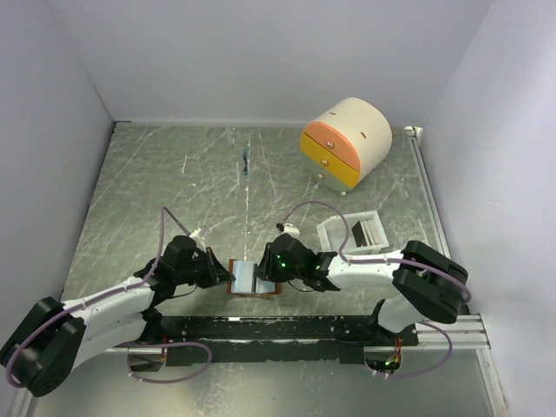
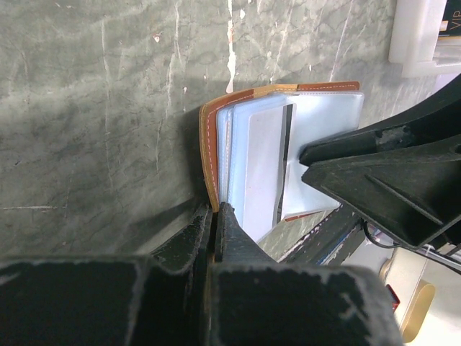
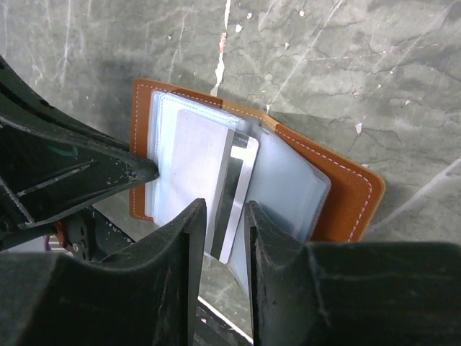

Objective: Put the credit cards into the card holder
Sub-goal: Insert the credit card into the card holder.

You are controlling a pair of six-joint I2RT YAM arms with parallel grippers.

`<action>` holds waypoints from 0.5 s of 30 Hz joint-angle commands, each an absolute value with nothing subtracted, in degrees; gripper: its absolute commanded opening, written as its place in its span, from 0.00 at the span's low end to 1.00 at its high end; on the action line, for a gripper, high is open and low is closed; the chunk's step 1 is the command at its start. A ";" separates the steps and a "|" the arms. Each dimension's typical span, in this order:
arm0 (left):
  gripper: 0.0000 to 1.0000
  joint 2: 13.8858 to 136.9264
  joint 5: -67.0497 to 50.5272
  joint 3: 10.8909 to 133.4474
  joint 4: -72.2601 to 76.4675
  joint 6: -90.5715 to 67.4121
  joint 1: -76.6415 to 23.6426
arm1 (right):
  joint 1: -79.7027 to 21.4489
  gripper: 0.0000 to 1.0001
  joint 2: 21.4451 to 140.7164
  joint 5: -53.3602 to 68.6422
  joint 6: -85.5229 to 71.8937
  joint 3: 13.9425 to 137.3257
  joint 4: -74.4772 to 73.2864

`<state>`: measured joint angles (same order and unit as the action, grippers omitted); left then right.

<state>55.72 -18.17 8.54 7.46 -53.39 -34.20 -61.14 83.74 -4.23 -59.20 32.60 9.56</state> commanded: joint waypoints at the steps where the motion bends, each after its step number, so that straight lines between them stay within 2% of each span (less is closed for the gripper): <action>1: 0.07 55.84 -17.56 10.09 7.09 -52.89 -34.35 | -61.68 0.29 86.86 -4.07 -59.05 35.40 9.34; 7: 0.07 56.42 -17.75 9.99 7.57 -53.07 -34.37 | -61.97 0.30 89.15 -3.73 -58.78 37.34 10.03; 15: 0.07 55.98 -17.26 9.49 8.05 -53.48 -34.41 | -62.75 0.27 89.99 -2.70 -58.40 37.75 12.17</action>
